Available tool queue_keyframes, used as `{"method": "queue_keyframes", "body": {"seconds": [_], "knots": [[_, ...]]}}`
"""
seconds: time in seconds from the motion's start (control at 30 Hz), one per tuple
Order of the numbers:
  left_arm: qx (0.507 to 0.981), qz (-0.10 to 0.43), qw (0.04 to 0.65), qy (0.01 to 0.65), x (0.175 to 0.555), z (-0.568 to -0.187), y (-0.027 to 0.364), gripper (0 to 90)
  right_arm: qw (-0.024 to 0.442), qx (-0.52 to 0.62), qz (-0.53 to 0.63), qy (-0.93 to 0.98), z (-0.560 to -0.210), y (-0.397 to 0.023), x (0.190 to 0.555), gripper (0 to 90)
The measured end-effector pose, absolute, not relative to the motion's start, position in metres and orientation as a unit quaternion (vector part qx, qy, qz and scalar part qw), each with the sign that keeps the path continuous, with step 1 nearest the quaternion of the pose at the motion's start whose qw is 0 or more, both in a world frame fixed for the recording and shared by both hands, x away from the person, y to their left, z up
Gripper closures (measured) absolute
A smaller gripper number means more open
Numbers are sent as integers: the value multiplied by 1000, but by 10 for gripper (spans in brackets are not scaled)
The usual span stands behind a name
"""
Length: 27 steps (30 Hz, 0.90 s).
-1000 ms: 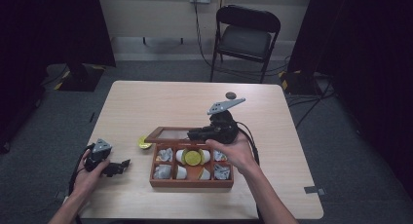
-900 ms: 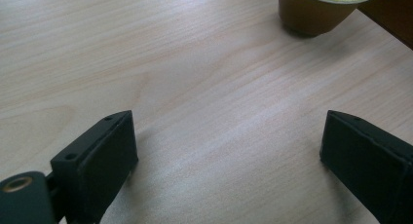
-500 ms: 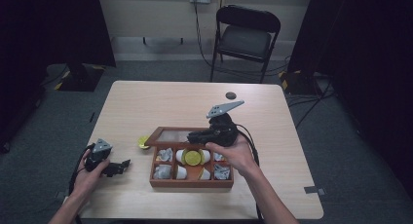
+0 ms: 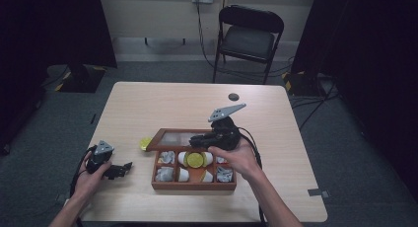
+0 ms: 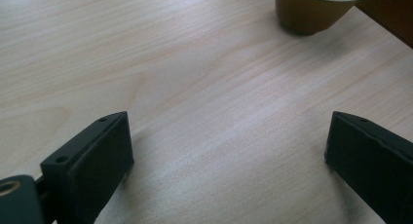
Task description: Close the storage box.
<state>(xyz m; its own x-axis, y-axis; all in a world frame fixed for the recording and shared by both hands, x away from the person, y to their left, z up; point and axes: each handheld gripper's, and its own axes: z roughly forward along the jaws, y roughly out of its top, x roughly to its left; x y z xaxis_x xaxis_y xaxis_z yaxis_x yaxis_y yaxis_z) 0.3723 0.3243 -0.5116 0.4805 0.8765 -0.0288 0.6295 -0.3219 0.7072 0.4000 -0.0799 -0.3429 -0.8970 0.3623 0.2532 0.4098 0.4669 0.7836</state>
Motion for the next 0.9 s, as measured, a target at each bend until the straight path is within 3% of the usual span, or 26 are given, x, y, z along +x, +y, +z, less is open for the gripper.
{"method": "queue_keyframes", "body": {"seconds": [0.9], "knots": [[795, 182, 334, 473, 373, -512, 323, 2, 25, -203, -435, -877, -365, -76, 381, 817]]}}
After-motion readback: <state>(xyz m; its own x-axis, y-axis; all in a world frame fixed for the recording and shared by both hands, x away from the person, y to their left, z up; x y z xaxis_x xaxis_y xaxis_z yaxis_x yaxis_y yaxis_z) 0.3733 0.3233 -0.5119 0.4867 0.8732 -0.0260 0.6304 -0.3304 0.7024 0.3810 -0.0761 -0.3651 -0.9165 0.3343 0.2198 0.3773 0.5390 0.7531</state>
